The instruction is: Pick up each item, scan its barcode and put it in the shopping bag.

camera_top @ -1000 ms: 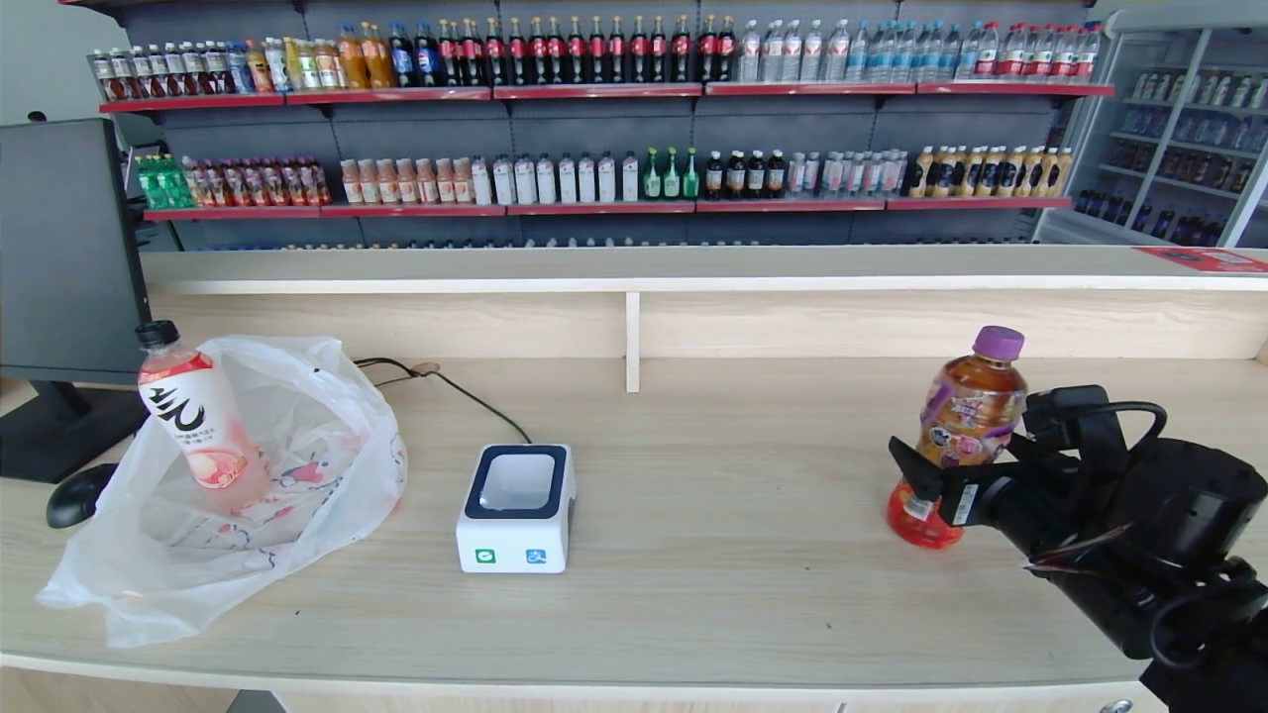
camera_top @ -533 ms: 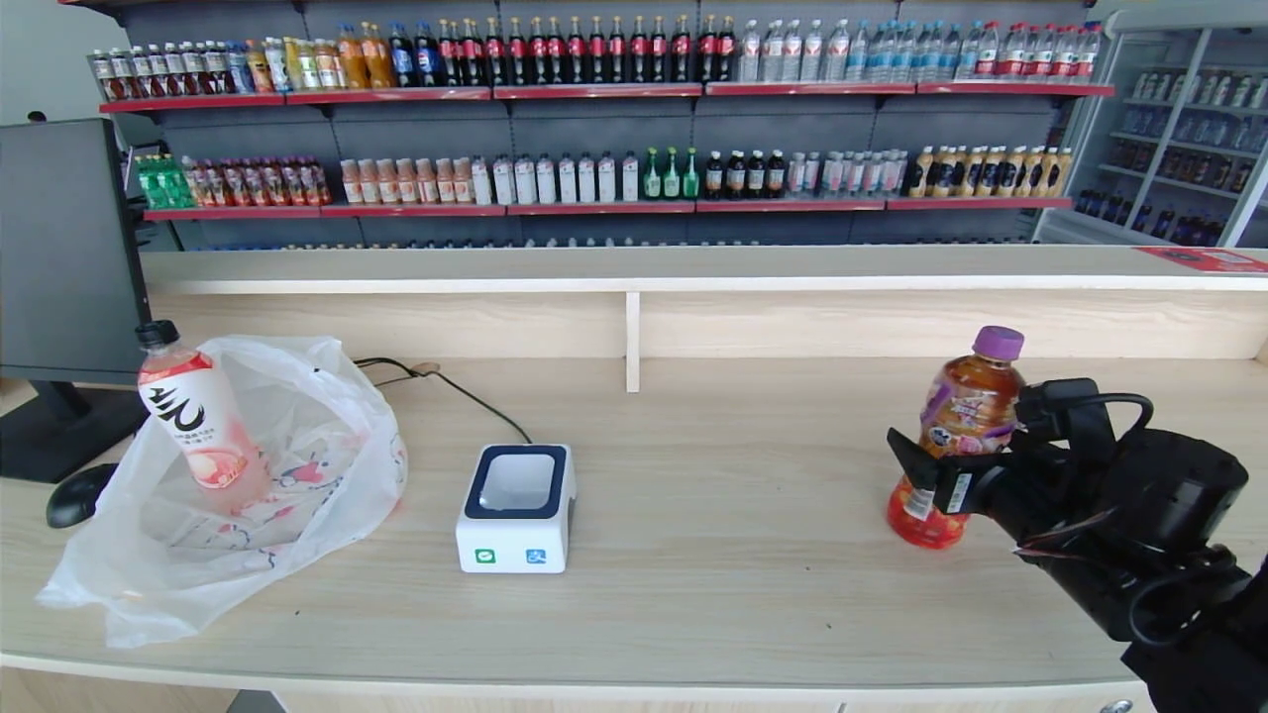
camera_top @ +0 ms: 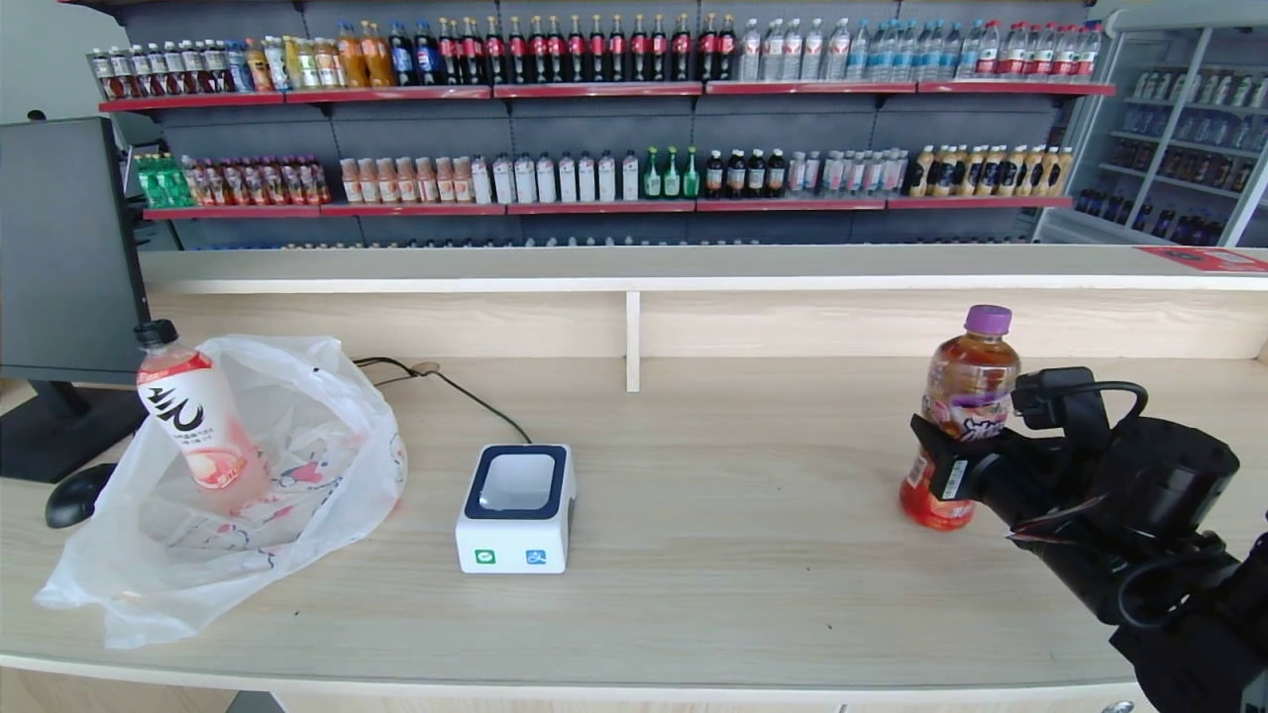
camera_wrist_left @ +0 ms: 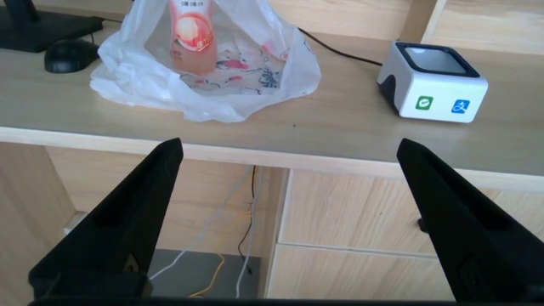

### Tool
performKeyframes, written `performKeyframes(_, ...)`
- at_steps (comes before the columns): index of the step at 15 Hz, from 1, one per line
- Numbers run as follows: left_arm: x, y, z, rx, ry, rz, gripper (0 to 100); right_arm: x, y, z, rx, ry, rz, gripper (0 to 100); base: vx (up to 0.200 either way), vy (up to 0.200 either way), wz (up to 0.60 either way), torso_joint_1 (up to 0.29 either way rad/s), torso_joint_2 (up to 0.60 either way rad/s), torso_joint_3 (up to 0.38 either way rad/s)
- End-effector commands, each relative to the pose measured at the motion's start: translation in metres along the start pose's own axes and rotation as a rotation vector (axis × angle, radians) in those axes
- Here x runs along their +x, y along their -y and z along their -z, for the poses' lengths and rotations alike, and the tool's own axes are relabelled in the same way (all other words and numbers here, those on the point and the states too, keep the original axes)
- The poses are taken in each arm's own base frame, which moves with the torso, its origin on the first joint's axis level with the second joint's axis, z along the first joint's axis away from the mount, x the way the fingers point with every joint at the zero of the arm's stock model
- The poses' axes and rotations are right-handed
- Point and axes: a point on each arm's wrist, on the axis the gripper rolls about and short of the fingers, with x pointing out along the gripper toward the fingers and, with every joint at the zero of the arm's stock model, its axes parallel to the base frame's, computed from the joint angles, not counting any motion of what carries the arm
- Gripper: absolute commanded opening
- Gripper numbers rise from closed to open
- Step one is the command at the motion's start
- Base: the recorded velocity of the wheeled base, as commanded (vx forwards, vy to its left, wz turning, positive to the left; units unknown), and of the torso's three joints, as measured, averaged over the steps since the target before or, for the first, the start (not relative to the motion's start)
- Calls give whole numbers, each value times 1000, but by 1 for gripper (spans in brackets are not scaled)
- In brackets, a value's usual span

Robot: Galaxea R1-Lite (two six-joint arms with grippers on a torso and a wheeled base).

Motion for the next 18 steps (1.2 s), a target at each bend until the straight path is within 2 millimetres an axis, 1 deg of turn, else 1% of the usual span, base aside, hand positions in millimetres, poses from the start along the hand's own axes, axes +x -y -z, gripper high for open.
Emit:
performKeyframes(1, 0, 0, 0, 0, -1, 0, 100, 0, 0, -2, 2, 9, 1, 0, 0, 0, 0, 0, 0, 0)
performKeyframes(4, 0, 0, 0, 0, -1, 0, 100, -1, 0, 0, 0, 0, 0, 0, 0, 0, 0, 0, 0, 0)
performKeyframes(8, 0, 0, 0, -2, -1, -2, 100, -1, 0, -3, 4, 15, 1, 0, 0, 0, 0, 0, 0, 0)
performKeyframes(10, 0, 0, 0, 0, -1, 0, 100, -1, 0, -6, 6, 26, 0, 0, 0, 0, 0, 0, 0, 0)
performKeyframes(12, 0, 0, 0, 0, -1, 0, 100, -5, 1, -13, 11, 50, 1, 0, 0, 0, 0, 0, 0, 0)
performKeyframes(14, 0, 0, 0, 0, -1, 0, 100, -10, 2, -19, 14, 68, 2, 0, 0, 0, 0, 0, 0, 0)
performKeyframes(16, 0, 0, 0, 0, -1, 0, 100, -22, 3, -28, 18, 92, -3, 0, 0, 0, 0, 0, 0, 0)
performKeyframes(18, 0, 0, 0, 0, -1, 0, 100, -35, -1, -34, 21, 112, -27, 0, 0, 0, 0, 0, 0, 0)
